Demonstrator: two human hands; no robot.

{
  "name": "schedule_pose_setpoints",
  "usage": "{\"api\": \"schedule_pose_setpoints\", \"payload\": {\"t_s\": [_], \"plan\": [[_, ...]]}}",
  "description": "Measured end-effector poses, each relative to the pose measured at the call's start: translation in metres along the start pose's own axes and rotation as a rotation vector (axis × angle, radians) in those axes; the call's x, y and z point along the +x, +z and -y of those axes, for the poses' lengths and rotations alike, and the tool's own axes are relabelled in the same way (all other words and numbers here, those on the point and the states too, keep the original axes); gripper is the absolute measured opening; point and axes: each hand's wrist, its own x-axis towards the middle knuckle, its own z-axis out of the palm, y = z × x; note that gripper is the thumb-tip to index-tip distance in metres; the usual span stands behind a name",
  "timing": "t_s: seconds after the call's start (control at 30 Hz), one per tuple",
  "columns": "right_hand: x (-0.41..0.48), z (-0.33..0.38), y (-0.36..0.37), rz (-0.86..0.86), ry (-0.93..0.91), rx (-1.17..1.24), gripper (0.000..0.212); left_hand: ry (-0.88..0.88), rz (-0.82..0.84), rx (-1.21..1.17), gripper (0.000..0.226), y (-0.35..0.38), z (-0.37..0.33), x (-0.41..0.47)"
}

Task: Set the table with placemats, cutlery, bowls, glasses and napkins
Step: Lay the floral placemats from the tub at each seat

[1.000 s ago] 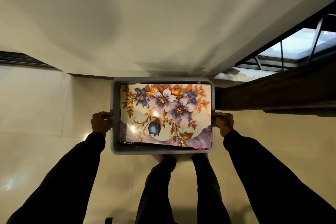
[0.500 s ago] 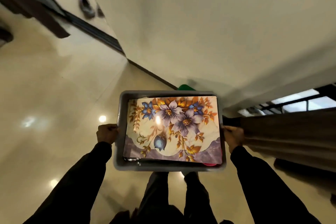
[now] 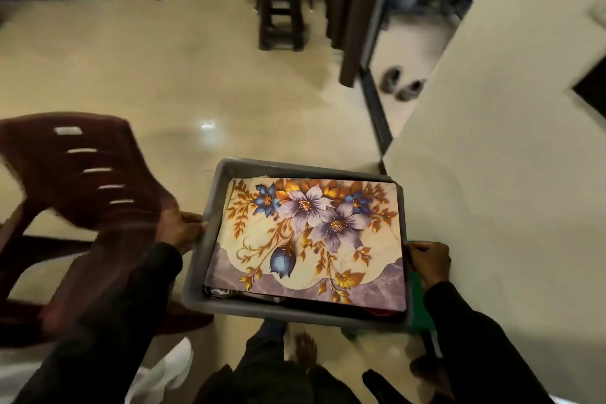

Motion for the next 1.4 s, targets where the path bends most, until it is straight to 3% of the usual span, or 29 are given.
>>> {"api": "schedule_pose_setpoints", "payload": {"t_s": [0.1,0.27,0.37,0.73,0.83,0.93,1.07,1.4], "plan": [[-0.015,0.050,0.025,0.126,-0.141,-0.052,0.026,-0.061,-0.116,-0.104,0.012,-0.069,0.044,-0.032],[-0.082,0.135,0.084,0.385,-0.360,-0.063,0.005,-0.153,-0.332,-0.278,0.009,-0.161,0.118,-0.098],[-0.120,0.166,0.135,0.509,-0.411,-0.100,0.020,-0.199,-0.428,-0.348,0.008,-0.209,0.166,-0.137],[-0.313,0.193,0.334,0.871,-0.592,-0.281,0.016,-0.378,-0.789,-0.535,0.010,-0.347,0.358,-0.298],[-0.364,0.183,0.382,0.940,-0.653,-0.372,0.004,-0.447,-0.887,-0.572,0.013,-0.364,0.401,-0.335],[-0.417,0.170,0.421,1.011,-0.743,-0.412,0.025,-0.521,-0.965,-0.616,0.014,-0.370,0.438,-0.369],[-0.489,0.156,0.447,1.105,-0.778,-0.465,0.004,-0.650,-1.046,-0.672,0.017,-0.364,0.490,-0.406],[-0.607,0.128,0.523,1.226,-0.891,-0.598,0.014,-0.892,-1.223,-0.783,0.016,-0.353,0.577,-0.457]]}}
